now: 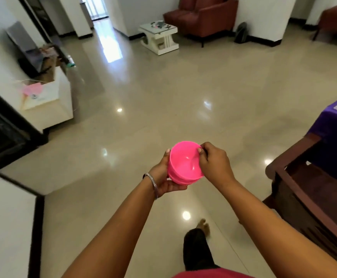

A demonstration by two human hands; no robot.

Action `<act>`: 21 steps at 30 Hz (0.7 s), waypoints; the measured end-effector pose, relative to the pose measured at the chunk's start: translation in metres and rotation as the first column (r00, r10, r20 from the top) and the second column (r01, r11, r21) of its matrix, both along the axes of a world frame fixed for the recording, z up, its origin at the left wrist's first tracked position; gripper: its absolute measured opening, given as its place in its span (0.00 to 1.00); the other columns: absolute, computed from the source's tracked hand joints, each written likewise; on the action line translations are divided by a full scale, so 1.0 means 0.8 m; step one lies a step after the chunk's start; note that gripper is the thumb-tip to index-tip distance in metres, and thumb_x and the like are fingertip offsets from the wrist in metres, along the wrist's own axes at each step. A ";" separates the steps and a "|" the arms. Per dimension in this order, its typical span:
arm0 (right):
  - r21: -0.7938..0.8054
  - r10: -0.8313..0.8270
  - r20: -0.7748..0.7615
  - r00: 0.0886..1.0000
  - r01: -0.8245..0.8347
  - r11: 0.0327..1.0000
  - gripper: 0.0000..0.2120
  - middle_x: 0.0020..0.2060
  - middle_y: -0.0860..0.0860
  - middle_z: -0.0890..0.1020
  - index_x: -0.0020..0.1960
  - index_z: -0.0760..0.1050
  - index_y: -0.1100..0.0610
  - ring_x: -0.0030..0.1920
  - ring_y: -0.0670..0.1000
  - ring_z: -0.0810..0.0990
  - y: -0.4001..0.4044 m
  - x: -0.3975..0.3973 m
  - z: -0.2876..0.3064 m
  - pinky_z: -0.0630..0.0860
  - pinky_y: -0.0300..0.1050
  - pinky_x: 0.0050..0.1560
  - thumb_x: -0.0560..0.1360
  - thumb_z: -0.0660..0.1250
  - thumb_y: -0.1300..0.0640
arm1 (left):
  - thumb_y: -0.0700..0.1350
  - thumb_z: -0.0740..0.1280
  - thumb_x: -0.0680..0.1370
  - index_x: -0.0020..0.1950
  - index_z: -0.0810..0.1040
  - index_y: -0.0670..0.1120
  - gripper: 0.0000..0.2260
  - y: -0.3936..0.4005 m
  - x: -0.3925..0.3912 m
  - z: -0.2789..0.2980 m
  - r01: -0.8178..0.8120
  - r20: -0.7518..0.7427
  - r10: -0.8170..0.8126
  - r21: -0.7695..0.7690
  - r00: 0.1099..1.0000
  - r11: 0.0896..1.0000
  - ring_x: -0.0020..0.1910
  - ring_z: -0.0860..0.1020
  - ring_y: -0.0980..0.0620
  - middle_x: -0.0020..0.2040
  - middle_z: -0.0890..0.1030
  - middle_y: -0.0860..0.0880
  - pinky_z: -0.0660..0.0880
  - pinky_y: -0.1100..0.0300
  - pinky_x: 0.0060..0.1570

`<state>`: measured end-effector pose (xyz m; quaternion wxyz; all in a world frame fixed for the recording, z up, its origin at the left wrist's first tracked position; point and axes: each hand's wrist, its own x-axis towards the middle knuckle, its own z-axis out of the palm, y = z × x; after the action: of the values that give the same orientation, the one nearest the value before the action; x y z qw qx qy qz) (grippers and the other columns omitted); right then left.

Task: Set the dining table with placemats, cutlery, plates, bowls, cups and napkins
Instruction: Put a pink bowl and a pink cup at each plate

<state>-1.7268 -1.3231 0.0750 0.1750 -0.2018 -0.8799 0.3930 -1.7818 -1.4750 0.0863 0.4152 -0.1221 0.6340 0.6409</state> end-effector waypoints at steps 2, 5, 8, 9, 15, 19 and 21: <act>-0.008 -0.060 -0.011 0.998 0.060 0.998 0.09 0.40 0.58 0.82 0.50 0.77 0.61 0.40 0.59 0.78 0.040 -0.054 0.000 0.67 0.44 0.37 0.80 0.60 0.58 | 0.68 0.56 0.75 0.62 0.72 0.46 0.29 0.047 -0.061 0.003 0.049 -0.029 -0.049 -0.004 0.998 0.999 0.46 0.81 0.39 0.53 0.79 0.40 0.81 0.47 0.40; -0.029 -0.139 0.006 0.990 0.139 0.990 0.10 0.42 0.57 0.82 0.52 0.77 0.60 0.40 0.57 0.78 0.106 -0.131 0.007 0.69 0.44 0.37 0.80 0.59 0.57 | 0.68 0.56 0.76 0.62 0.72 0.46 0.28 0.116 -0.152 0.011 0.173 -0.043 -0.174 -0.020 0.984 0.985 0.48 0.81 0.38 0.53 0.80 0.39 0.80 0.45 0.45; -0.032 -0.176 0.005 0.984 0.176 0.984 0.11 0.44 0.56 0.82 0.54 0.77 0.60 0.41 0.55 0.78 0.159 -0.197 0.019 0.71 0.44 0.38 0.81 0.58 0.57 | 0.67 0.56 0.76 0.62 0.71 0.46 0.27 0.174 -0.233 0.024 0.236 -0.068 -0.238 -0.038 0.969 0.971 0.46 0.81 0.40 0.53 0.79 0.39 0.82 0.47 0.41; -0.036 -0.188 0.004 0.982 0.188 0.982 0.11 0.44 0.56 0.82 0.55 0.76 0.60 0.42 0.55 0.78 0.175 -0.219 0.023 0.71 0.44 0.39 0.81 0.58 0.57 | 0.66 0.56 0.77 0.62 0.71 0.46 0.27 0.192 -0.258 0.028 0.244 -0.071 -0.246 -0.037 0.967 0.969 0.46 0.81 0.40 0.52 0.79 0.40 0.82 0.48 0.40; -0.041 -0.315 0.033 0.948 0.316 0.948 0.11 0.45 0.56 0.82 0.56 0.77 0.60 0.43 0.56 0.79 0.280 -0.322 0.020 0.71 0.44 0.39 0.80 0.58 0.59 | 0.67 0.58 0.76 0.54 0.74 0.47 0.24 0.313 -0.381 0.017 0.339 0.004 -0.339 -0.020 0.941 0.941 0.42 0.82 0.40 0.50 0.80 0.41 0.82 0.48 0.37; -0.040 -0.479 0.063 0.876 0.481 0.876 0.11 0.45 0.58 0.83 0.56 0.77 0.60 0.44 0.58 0.79 0.364 -0.371 0.010 0.69 0.43 0.39 0.80 0.58 0.59 | 0.68 0.58 0.75 0.53 0.75 0.48 0.24 0.421 -0.455 0.011 0.515 0.000 -0.516 -0.044 0.857 0.856 0.42 0.82 0.41 0.50 0.80 0.41 0.82 0.48 0.39; -0.042 -0.556 0.074 0.828 0.560 0.827 0.11 0.45 0.58 0.83 0.56 0.77 0.60 0.44 0.58 0.79 0.403 -0.390 0.012 0.68 0.42 0.39 0.80 0.58 0.60 | 0.68 0.58 0.75 0.54 0.75 0.49 0.24 0.474 -0.485 0.015 0.600 -0.008 -0.600 -0.037 0.800 0.799 0.43 0.82 0.41 0.49 0.80 0.41 0.82 0.49 0.40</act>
<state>-2.0388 -1.0006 0.0846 0.2499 -0.4668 -0.7747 0.3458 -2.1698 -1.0957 0.0980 0.5884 0.0843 0.6543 0.4676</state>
